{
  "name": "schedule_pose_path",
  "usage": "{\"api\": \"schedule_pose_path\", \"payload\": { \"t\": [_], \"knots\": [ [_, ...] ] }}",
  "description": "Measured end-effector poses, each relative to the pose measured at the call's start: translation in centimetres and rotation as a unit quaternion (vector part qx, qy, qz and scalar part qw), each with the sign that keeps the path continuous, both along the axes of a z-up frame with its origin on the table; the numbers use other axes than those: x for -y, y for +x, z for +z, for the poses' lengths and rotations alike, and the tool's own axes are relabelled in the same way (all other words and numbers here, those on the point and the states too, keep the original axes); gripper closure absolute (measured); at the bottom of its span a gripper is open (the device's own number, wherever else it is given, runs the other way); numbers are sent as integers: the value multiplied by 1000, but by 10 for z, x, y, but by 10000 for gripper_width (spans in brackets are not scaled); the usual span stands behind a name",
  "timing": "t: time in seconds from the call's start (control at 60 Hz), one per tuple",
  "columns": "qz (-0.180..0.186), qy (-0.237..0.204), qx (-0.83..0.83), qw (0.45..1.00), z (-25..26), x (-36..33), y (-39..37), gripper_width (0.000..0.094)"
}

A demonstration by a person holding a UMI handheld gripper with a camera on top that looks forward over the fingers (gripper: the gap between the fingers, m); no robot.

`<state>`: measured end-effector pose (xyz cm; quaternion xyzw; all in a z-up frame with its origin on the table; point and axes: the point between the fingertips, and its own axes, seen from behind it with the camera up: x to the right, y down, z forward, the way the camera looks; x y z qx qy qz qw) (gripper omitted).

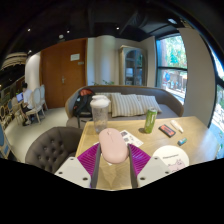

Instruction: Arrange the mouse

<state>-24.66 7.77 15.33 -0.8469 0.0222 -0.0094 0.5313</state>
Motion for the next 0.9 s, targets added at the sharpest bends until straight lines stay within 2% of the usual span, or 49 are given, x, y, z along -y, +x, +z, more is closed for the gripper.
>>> {"api": "schedule_pose_path", "payload": {
  "t": [0.083,0.15,0.267,0.417,0.55,0.617,0.65,0.717,0.783,0.833,0.867,0.9],
  "knots": [
    [-37,42,11,998,54,-10,76,474],
    [-65,52,20,996,66,-15,139,475],
    [-97,-4,31,995,12,-19,222,477],
    [-85,-76,24,993,-88,-9,264,475],
    [-84,-118,8,989,-144,-1,277,476],
    [-85,-131,1,988,-164,9,277,474],
    [-86,-113,1,990,-161,6,277,475],
    [-85,-119,3,989,-163,7,277,468],
    [-89,-130,-10,987,-163,6,276,412],
    [-85,-154,-28,984,-166,9,272,362],
    [-83,-167,-40,982,-165,13,269,287],
    [-86,-170,-50,980,-161,15,266,163]
  ]
}}
